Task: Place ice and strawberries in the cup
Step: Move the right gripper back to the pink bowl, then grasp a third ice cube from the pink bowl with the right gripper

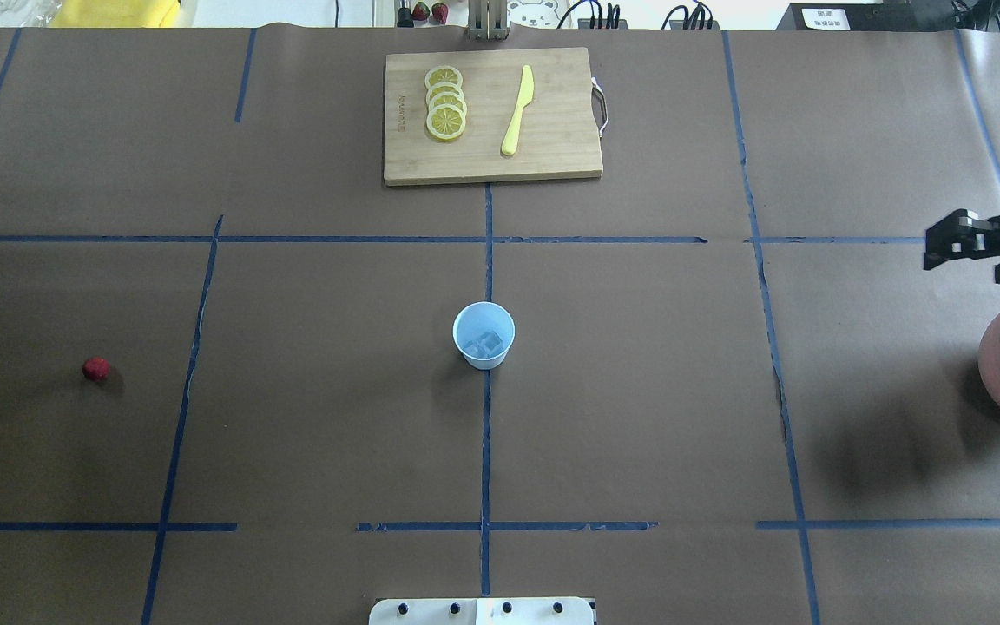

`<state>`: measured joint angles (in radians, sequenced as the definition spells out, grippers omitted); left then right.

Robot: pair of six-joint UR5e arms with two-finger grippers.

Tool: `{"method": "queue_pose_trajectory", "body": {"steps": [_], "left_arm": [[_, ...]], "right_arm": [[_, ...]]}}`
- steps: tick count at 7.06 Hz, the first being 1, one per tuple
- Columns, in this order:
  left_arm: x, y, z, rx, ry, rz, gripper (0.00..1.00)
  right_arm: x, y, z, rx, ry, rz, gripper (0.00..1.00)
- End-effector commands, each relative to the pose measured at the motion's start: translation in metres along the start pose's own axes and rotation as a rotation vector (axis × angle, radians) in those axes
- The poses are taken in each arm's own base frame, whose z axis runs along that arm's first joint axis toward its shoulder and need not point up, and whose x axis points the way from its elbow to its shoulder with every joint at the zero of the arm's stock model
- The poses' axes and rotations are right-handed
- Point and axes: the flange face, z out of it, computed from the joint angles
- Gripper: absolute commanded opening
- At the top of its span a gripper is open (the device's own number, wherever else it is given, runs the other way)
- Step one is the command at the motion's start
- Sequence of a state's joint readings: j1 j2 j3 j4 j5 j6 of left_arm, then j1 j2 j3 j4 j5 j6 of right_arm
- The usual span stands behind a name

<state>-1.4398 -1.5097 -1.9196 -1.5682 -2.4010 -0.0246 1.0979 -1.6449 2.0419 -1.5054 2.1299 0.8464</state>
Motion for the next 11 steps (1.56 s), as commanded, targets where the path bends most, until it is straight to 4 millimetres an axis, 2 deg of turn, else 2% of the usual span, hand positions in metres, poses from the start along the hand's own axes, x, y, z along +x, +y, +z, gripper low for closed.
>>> {"method": "queue_pose_trajectory", "body": {"steps": [1, 2, 3, 4, 5, 7, 8, 9, 10, 11], "left_arm": [[0.000, 0.000, 0.000, 0.000, 0.000, 0.001, 1.00], [0.000, 0.000, 0.000, 0.000, 0.000, -0.001, 1.00], [0.000, 0.000, 0.000, 0.000, 0.000, -0.001, 1.00], [0.001, 0.000, 0.000, 0.001, 0.000, 0.000, 1.00], [0.002, 0.000, -0.001, 0.002, 0.000, 0.001, 1.00], [0.004, 0.000, -0.003, 0.006, 0.002, 0.006, 1.00], [0.005, -0.001, -0.003, 0.007, 0.002, 0.007, 1.00], [0.005, -0.001, -0.003, 0.007, 0.002, 0.007, 1.00], [0.005, -0.001, -0.003, 0.007, 0.002, 0.007, 1.00], [0.005, -0.001, -0.003, 0.007, 0.002, 0.006, 1.00]], "right_arm": [[0.097, 0.011, 0.040, -0.030, 0.044, -0.106, 0.87], [0.134, 0.009, 0.082, 0.003, 0.018, -0.144, 0.87], [0.158, 0.009, 0.109, 0.023, -0.011, -0.169, 0.87], [0.167, 0.011, 0.116, 0.020, -0.012, -0.166, 0.87], [0.170, 0.018, 0.111, 0.019, -0.015, -0.164, 0.87], [0.175, 0.026, 0.115, -0.015, -0.035, -0.156, 0.84], [0.174, 0.027, 0.112, -0.014, -0.039, -0.153, 0.71], [0.174, 0.027, 0.111, -0.012, -0.040, -0.153, 0.51], [0.174, 0.026, 0.112, -0.011, -0.039, -0.153, 0.21], [0.177, 0.025, 0.110, -0.007, -0.038, -0.151, 0.00]]}}
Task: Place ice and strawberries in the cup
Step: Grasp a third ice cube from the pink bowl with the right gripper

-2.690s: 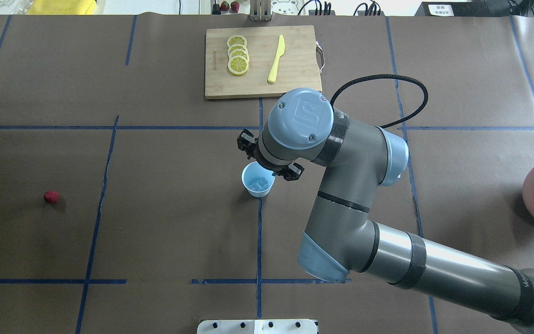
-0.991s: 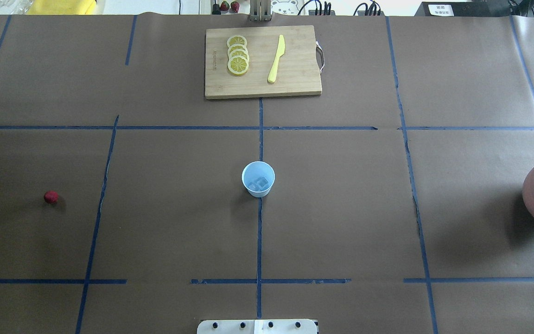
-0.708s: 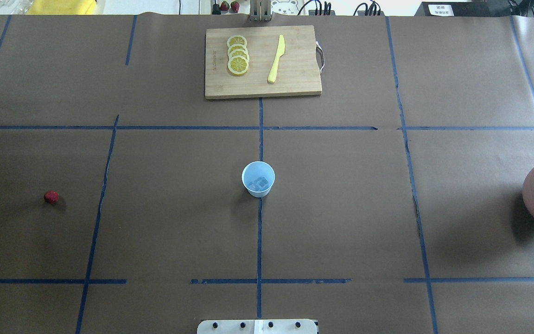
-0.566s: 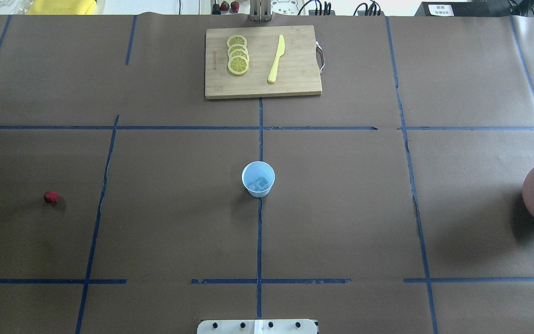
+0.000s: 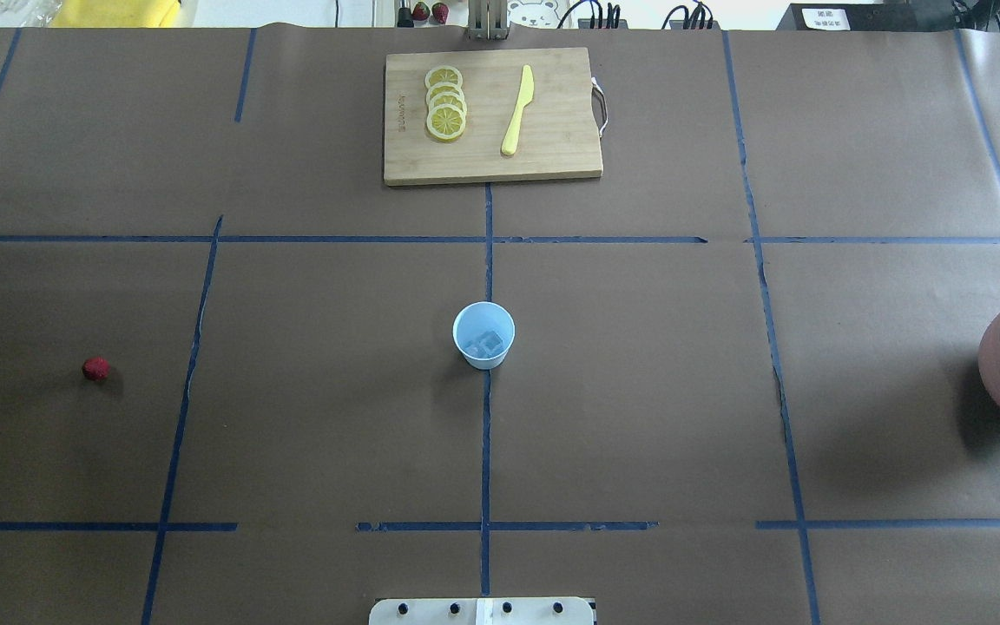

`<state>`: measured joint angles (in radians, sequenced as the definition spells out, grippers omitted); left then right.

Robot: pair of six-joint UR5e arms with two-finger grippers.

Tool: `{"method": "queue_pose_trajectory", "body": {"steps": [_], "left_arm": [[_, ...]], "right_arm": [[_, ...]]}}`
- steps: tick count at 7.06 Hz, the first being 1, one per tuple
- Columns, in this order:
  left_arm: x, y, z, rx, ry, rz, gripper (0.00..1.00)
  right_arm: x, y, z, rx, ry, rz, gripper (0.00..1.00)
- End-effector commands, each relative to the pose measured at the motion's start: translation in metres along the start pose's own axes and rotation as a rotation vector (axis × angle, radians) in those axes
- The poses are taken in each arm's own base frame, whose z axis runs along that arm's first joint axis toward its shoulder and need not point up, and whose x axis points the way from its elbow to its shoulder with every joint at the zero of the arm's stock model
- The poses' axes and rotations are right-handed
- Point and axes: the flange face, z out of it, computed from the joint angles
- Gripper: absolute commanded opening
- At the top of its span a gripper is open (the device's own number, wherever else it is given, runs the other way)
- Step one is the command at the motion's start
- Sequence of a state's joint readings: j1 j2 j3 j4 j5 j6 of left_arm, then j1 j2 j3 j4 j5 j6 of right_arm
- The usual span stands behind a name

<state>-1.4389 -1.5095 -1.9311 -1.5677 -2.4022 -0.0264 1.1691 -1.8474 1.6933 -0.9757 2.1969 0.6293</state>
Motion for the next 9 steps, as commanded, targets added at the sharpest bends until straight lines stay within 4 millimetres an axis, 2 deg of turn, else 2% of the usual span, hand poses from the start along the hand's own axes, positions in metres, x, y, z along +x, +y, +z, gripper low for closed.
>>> {"method": "queue_pose_trajectory", "body": {"steps": [1, 2, 3, 4, 5, 6, 7, 8, 9], "left_arm": [[-0.001, 0.000, 0.000, -0.001, -0.002, -0.001, 1.00], [-0.001, 0.000, 0.000, -0.001, -0.002, -0.002, 1.00], [-0.001, 0.000, 0.000, -0.001, 0.000, -0.002, 1.00], [0.000, 0.000, 0.000, 0.000, 0.000, -0.001, 1.00], [0.001, 0.000, -0.001, 0.001, 0.000, 0.000, 1.00], [0.001, 0.000, 0.000, 0.000, 0.012, -0.001, 1.00], [0.001, 0.000, 0.000, 0.000, 0.012, -0.001, 1.00], [0.001, 0.000, 0.000, 0.000, 0.012, -0.001, 1.00], [0.000, 0.001, 0.001, -0.002, 0.012, -0.003, 1.00]], "right_arm": [[0.004, -0.002, -0.004, 0.013, 0.001, 0.003, 0.00], [0.006, -0.003, -0.006, 0.019, 0.002, 0.007, 0.00], [0.004, -0.004, -0.022, 0.049, -0.007, 0.009, 0.00], [-0.015, -0.001, -0.066, 0.098, -0.053, 0.005, 0.00], [-0.052, -0.006, -0.108, 0.091, -0.081, 0.038, 0.00], [-0.103, -0.017, -0.133, 0.089, -0.118, 0.111, 0.00], [-0.159, -0.022, -0.133, 0.062, -0.179, 0.186, 0.00], [-0.239, -0.039, -0.141, 0.044, -0.265, 0.261, 0.00], [-0.307, -0.037, -0.136, 0.004, -0.316, 0.304, 0.00]]}}
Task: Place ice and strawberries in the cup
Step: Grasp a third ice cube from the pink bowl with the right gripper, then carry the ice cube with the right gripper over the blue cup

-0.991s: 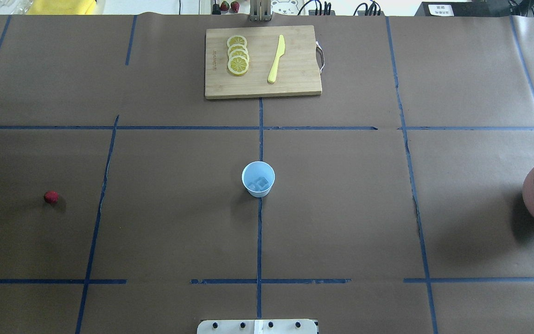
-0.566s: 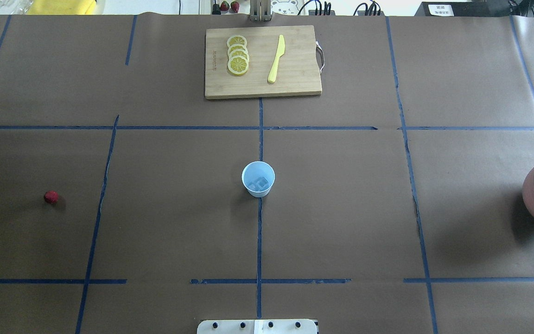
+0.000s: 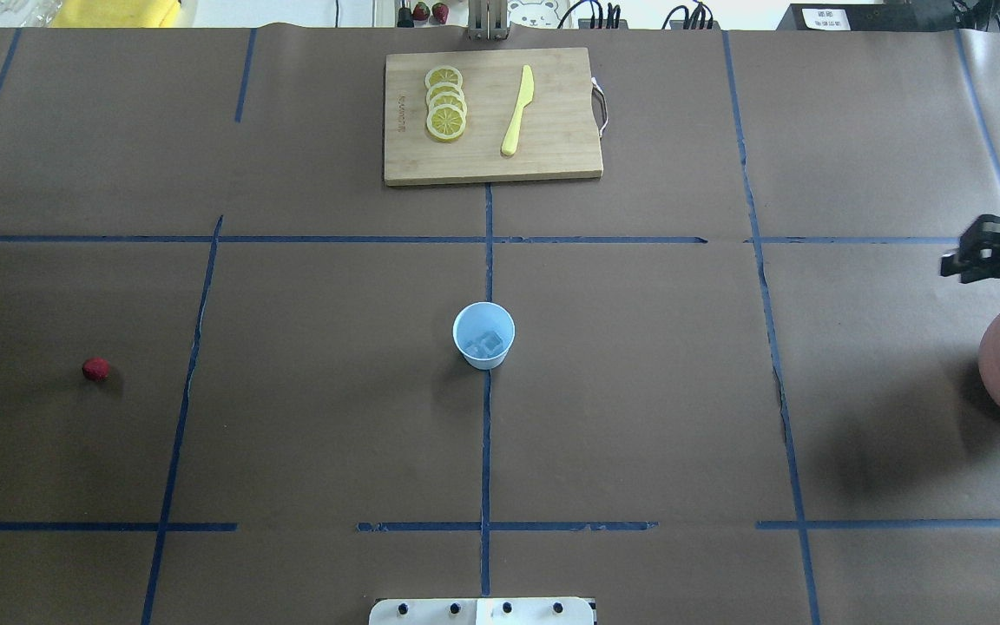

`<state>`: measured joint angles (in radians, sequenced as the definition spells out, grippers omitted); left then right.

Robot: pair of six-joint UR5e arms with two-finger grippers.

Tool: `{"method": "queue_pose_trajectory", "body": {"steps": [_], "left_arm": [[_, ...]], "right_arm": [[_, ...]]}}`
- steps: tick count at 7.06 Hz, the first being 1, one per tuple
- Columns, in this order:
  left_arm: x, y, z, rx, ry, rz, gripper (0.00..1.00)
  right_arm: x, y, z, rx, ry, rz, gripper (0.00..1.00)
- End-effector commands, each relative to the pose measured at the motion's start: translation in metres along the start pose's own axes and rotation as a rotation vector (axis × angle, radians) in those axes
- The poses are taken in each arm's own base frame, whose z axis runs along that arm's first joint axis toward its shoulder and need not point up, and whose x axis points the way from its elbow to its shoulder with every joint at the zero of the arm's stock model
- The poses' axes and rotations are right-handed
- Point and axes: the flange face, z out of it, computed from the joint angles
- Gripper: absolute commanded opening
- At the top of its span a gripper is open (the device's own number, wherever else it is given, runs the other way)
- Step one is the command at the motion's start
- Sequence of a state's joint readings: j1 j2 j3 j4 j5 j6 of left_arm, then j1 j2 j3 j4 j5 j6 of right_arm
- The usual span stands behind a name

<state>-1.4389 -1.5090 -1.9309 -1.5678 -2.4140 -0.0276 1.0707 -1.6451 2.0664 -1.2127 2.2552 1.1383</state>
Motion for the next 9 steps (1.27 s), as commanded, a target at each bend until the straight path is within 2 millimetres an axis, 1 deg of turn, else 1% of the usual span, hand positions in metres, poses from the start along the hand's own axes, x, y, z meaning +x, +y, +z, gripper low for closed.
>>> {"method": "queue_pose_trajectory", "body": {"steps": [1, 2, 3, 4, 5, 6, 7, 8, 9], "left_arm": [[-0.001, 0.001, 0.001, -0.002, 0.000, 0.000, 1.00], [-0.001, 0.001, 0.000, 0.000, 0.000, -0.003, 1.00], [-0.001, 0.001, 0.000, -0.001, 0.000, -0.004, 1.00], [-0.001, 0.001, 0.000, -0.001, 0.000, -0.002, 1.00], [-0.002, 0.002, 0.001, -0.003, 0.000, -0.005, 1.00], [-0.005, 0.009, 0.004, -0.013, 0.000, -0.013, 1.00], [-0.005, 0.009, 0.005, -0.013, 0.000, -0.013, 1.00], [-0.004, 0.009, 0.004, -0.011, 0.000, -0.011, 1.00], [0.001, 0.009, -0.001, -0.004, 0.000, -0.004, 1.00]], "right_arm": [[-0.140, 0.050, 0.044, -0.068, -0.089, 0.099, 0.00], [-0.205, 0.075, 0.063, -0.073, -0.102, 0.123, 0.00], [-0.277, 0.094, 0.085, -0.080, -0.099, 0.163, 0.00], [-0.327, 0.119, 0.114, -0.060, -0.097, 0.188, 0.00], [-0.374, 0.127, 0.136, -0.029, -0.102, 0.205, 0.00], [-0.407, 0.131, 0.157, -0.039, -0.087, 0.228, 0.00], [-0.412, 0.130, 0.167, -0.015, -0.076, 0.230, 0.00], [-0.411, 0.130, 0.175, 0.007, -0.064, 0.229, 0.00], [-0.411, 0.141, 0.184, -0.007, -0.051, 0.217, 0.02]]}}
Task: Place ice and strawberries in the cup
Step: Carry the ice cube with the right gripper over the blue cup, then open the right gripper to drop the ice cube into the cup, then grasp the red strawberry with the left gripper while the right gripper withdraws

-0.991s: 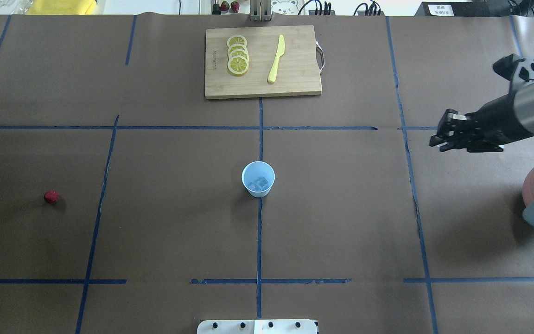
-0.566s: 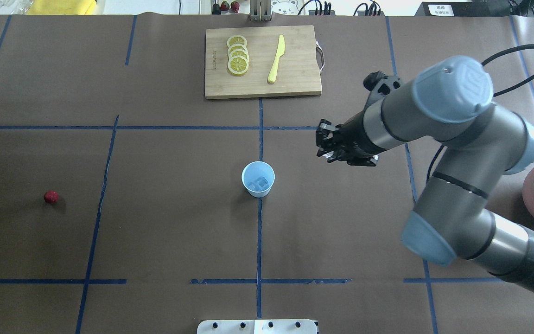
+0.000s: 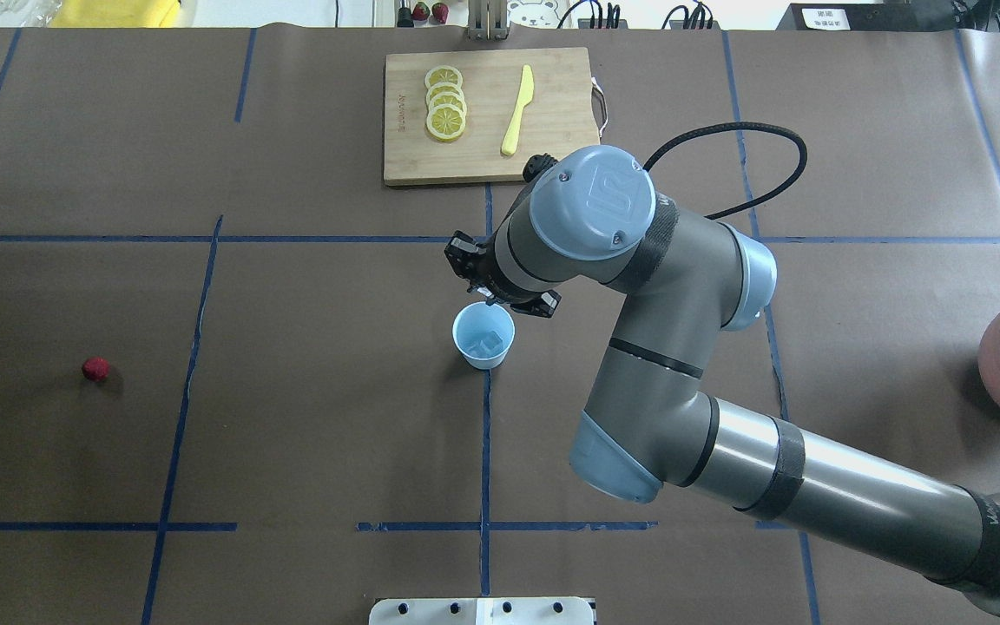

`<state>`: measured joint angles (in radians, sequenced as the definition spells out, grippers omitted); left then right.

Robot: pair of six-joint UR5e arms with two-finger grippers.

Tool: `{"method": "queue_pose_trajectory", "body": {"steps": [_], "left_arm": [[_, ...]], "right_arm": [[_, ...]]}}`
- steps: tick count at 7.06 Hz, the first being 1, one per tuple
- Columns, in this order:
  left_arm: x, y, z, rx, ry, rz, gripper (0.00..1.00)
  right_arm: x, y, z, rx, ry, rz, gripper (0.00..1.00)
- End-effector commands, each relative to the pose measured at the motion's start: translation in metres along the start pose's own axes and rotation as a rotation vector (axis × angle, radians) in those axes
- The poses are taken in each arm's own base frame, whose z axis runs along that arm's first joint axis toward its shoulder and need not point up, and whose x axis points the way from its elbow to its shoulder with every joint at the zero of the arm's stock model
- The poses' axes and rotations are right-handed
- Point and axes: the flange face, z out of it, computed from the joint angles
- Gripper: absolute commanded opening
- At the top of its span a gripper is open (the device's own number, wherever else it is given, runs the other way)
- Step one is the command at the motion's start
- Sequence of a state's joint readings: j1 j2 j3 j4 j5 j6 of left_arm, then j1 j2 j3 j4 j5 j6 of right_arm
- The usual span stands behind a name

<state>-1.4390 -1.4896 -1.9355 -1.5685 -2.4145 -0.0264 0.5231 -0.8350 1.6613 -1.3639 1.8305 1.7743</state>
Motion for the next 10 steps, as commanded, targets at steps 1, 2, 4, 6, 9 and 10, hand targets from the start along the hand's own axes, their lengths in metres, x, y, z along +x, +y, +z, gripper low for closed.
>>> {"method": "queue_pose_trajectory", "body": {"steps": [1, 2, 4, 6, 9, 10], "left_arm": [[0.005, 0.000, -0.005, 0.008, 0.000, 0.008, 1.00], [0.005, 0.000, -0.005, 0.008, 0.000, 0.008, 1.00], [0.006, -0.001, -0.005, 0.009, 0.000, 0.009, 1.00], [0.007, -0.003, -0.005, 0.011, -0.002, -0.025, 1.00], [0.089, -0.035, 0.076, -0.098, -0.074, -0.202, 1.00], [0.126, -0.032, 0.118, -0.091, -0.099, -0.238, 1.00]], "right_arm": [[0.002, 0.013, 0.013, -0.005, 0.017, -0.012, 0.11], [0.004, 0.013, 0.015, -0.005, 0.022, -0.011, 0.43], [0.009, 0.016, 0.019, -0.011, 0.033, -0.010, 0.60], [0.006, 0.018, 0.007, -0.019, 0.014, -0.012, 0.63], [0.085, -0.105, -0.075, -0.029, 0.010, 0.050, 0.99], [0.134, -0.151, -0.119, -0.050, 0.009, -0.009, 0.99]]}}
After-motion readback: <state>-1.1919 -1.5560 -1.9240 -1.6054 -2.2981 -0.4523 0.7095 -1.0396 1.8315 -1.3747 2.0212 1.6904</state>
